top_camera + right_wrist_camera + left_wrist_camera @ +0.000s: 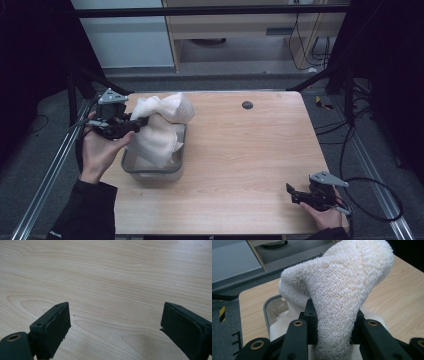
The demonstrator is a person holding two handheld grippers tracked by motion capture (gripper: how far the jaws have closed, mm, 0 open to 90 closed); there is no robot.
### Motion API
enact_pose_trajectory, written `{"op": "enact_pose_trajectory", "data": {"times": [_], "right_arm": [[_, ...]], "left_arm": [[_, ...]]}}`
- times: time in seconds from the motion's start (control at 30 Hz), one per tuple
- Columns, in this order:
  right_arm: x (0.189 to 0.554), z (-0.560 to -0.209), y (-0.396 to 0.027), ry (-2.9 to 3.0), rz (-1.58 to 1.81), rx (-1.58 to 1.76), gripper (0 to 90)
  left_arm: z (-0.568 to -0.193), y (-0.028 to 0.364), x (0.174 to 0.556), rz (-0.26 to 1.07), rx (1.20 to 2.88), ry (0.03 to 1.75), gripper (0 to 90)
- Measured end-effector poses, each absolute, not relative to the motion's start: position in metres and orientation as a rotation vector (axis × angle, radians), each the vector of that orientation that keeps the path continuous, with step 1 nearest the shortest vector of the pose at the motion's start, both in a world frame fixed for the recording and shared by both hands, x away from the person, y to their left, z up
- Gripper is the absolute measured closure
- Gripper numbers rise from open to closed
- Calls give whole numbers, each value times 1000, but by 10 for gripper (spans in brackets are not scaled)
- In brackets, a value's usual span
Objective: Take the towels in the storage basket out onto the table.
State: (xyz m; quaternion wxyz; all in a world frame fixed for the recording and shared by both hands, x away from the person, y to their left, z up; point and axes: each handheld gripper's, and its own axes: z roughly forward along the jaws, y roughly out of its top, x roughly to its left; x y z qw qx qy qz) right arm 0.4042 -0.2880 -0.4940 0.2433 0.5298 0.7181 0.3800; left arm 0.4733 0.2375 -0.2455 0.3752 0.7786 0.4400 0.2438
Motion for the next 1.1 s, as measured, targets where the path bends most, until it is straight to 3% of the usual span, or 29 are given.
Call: {"op": "enact_pose_trajectory", "data": {"times": [1.1], "right_arm": [[404, -494, -288, 1962, 1046, 1442, 90]], "left_arm": [[-210, 175, 450, 584, 2121, 892, 681]]}}
